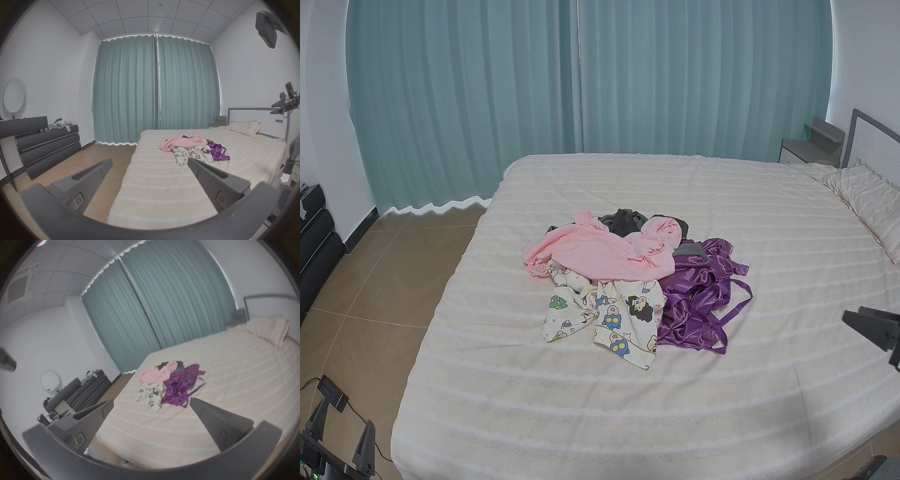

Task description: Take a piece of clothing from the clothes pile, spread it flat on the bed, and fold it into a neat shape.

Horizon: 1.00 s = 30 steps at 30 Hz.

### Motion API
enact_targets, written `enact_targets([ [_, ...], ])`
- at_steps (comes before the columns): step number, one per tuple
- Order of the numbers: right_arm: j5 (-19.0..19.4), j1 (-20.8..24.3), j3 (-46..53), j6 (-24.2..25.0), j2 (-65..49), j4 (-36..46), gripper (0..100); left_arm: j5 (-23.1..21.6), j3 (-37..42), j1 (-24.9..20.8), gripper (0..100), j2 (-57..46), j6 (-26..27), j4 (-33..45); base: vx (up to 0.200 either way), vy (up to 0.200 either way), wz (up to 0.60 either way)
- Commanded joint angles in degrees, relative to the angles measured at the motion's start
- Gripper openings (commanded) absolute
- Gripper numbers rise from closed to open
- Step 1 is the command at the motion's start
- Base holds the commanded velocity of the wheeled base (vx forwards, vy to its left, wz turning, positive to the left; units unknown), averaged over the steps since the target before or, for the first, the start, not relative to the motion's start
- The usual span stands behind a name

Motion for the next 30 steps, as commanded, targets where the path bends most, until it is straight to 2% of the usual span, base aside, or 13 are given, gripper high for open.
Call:
enact_targets([
  [1,3.26,11.14,-4.6,16.06,42.3,-17.51,100,0.03,1.01,0.01,100,-0.93,-0.02,0.05,0.0,0.0,0.0],
  [5,2.21,11.23,-6.62,21.77,53.19,-27.79,100,0.03,1.01,0.01,100,-0.93,-0.02,-0.04,0.0,0.0,0.0],
  [8,0.71,11.67,-8.21,23.79,57.68,-30.69,100,0.03,1.01,0.01,100,-0.93,-0.02,-0.04,0.0,0.0,0.0],
  [10,-3.59,14.48,-12.25,25.64,64.62,-31.92,100,0.03,1.01,0.01,100,-0.93,-0.02,-0.04,0.0,0.0,0.0],
  [15,-8.78,19.22,-18.31,30.65,71.39,-31.92,100,0.03,1.01,0.01,100,-0.93,-0.02,-0.04,0.0,0.0,0.0],
  [19,-12.65,20.54,-24.38,31.0,78.59,-31.84,100,0.03,1.01,0.01,100,-0.93,-0.02,-0.04,0.0,0.0,0.0],
  [30,-18.97,24.94,-34.57,30.82,90.81,-31.92,100,0.03,1.01,0.01,100,-0.93,-0.02,-0.04,0.0,0.0,0.0],
])
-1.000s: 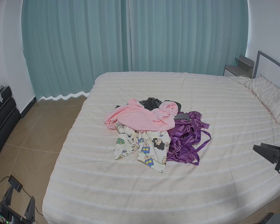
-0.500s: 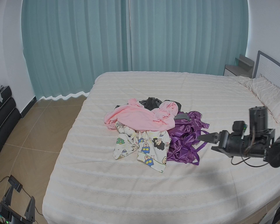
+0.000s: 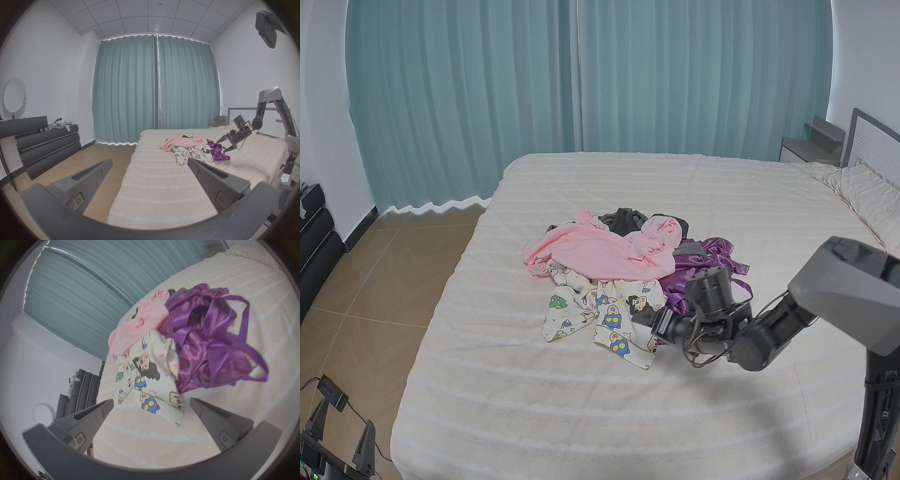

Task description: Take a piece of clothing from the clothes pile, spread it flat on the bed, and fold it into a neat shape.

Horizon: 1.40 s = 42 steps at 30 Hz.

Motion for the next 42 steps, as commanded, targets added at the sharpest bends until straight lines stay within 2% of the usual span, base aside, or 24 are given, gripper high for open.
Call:
enact_targets([
  [1,-2.64,3.63,-5.66,0.49,10.13,-0.64,100,0.03,1.01,0.01,100,-0.93,-0.02,-0.04,0.0,0.0,0.0],
  [11,-4.4,3.37,-8.83,-0.74,12.5,-0.03,100,0.03,1.01,0.01,100,-0.93,-0.02,0.05,0.0,0.0,0.0],
  [18,-5.37,3.46,-5.05,-1.88,8.9,-0.03,100,0.03,1.01,0.01,100,-0.93,-0.02,-0.04,0.0,0.0,0.0],
  [22,-5.8,3.72,-3.03,-3.55,8.54,0.06,100,0.03,1.01,0.01,100,-0.93,-0.02,0.05,0.0,0.0,0.0],
  [23,-5.89,3.81,-1.8,-5.75,8.98,-0.11,100,0.03,1.01,0.01,100,-0.93,-0.02,-0.04,0.0,0.0,0.0],
  [26,-5.89,3.9,-1.71,-6.1,9.16,-0.47,100,0.03,1.01,0.01,100,-0.93,-0.02,0.05,0.0,0.0,0.0],
  [36,-5.8,4.95,-12.34,-6.54,13.91,0.06,100,0.03,1.01,0.01,100,-0.93,-0.02,-0.04,0.0,0.0,0.0],
  [42,-5.63,4.95,-16.39,-7.07,15.75,3.05,100,0.03,1.01,0.01,100,-0.93,-0.02,-0.04,0.0,0.0,0.0],
])
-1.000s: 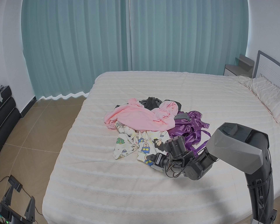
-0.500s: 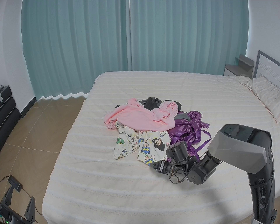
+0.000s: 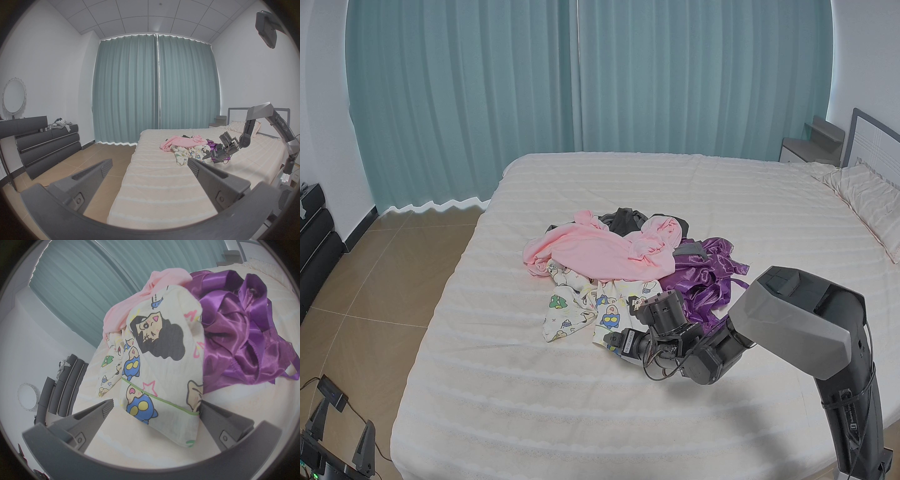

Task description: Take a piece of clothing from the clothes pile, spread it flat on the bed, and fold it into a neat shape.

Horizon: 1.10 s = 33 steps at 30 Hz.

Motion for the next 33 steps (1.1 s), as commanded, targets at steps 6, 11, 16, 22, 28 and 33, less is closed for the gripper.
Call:
enact_targets([
  [6,0.26,0.21,-3.32,-1.27,2.07,0.7,0,0.03,1.01,0.01,100,-0.93,-0.02,-0.06,0.0,0.0,0.0],
  [11,0.26,0.12,-1.74,-0.92,0.84,-0.09,0,0.03,1.01,0.01,100,-0.93,-0.02,-0.06,0.0,0.0,0.0],
  [16,0.7,-0.05,3.88,-0.39,-4.61,-2.81,0,0.03,1.01,0.01,100,-0.93,-0.02,0.02,0.0,0.0,0.0],
  [22,5.63,1.53,17.59,0.66,-11.55,-15.12,0,0.03,1.01,0.01,100,-0.93,-0.02,-0.06,0.0,0.0,0.0],
  [28,8.09,2.58,29.72,0.49,-15.77,-27.95,0,0.03,1.01,0.01,100,-0.93,0.16,-0.06,0.0,0.0,0.0],
  [33,8.44,2.85,37.28,0.49,-19.02,-34.81,0,0.03,1.01,0.01,100,-0.93,0.16,-0.06,0.0,0.0,0.0],
])
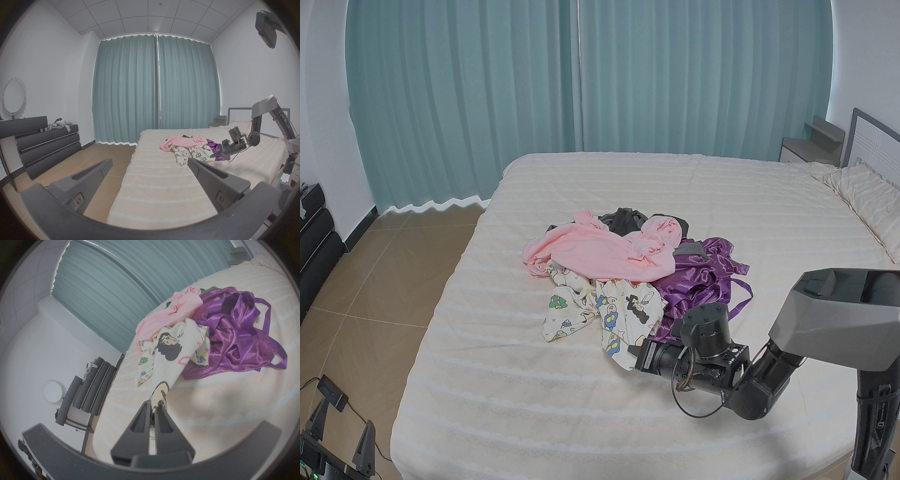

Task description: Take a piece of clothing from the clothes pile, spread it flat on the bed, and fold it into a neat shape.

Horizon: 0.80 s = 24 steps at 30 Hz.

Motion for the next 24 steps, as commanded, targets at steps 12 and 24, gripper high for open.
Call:
enact_targets([
  [12,1.51,2.68,27.11,0.2,-13.61,-23.12,0,-0.32,1.01,-0.08,100,-0.93,0.46,-0.21,0.0,0.0,0.0],
  [24,4.32,3.12,35.37,-0.15,-27.32,-27.69,0,-9.37,-19.2,-0.26,100,20.34,1.16,-4.35,0.0,0.0,0.0],
])
